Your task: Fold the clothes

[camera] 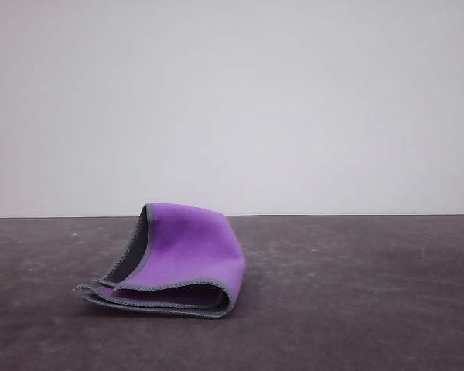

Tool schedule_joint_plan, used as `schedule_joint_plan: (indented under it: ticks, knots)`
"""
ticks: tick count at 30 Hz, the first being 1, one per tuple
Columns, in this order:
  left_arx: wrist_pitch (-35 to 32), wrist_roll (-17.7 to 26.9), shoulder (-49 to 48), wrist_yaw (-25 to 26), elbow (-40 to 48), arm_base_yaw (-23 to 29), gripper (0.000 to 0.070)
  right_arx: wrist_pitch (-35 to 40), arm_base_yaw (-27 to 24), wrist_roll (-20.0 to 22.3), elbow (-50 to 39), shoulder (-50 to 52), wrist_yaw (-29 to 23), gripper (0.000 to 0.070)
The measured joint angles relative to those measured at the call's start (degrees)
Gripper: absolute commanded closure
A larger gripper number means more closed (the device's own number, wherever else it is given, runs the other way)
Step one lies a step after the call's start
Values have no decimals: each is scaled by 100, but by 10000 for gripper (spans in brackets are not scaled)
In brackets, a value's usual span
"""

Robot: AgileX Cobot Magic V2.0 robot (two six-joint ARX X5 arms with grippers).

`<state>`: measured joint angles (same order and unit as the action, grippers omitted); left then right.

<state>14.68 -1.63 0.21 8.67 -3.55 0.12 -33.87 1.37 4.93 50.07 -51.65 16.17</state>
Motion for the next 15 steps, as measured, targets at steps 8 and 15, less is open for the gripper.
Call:
schedule_joint_plan:
  ticks: [8, 15]
  knots:
    - [0, -11, 0, 0, 0, 0, 680, 1734, -9, 41, -1781, 1866, -450, 696]
    - [0, -11, 0, 0, 0, 0, 680, 2083, -17, 39, -3549, 4008, -883, 696]
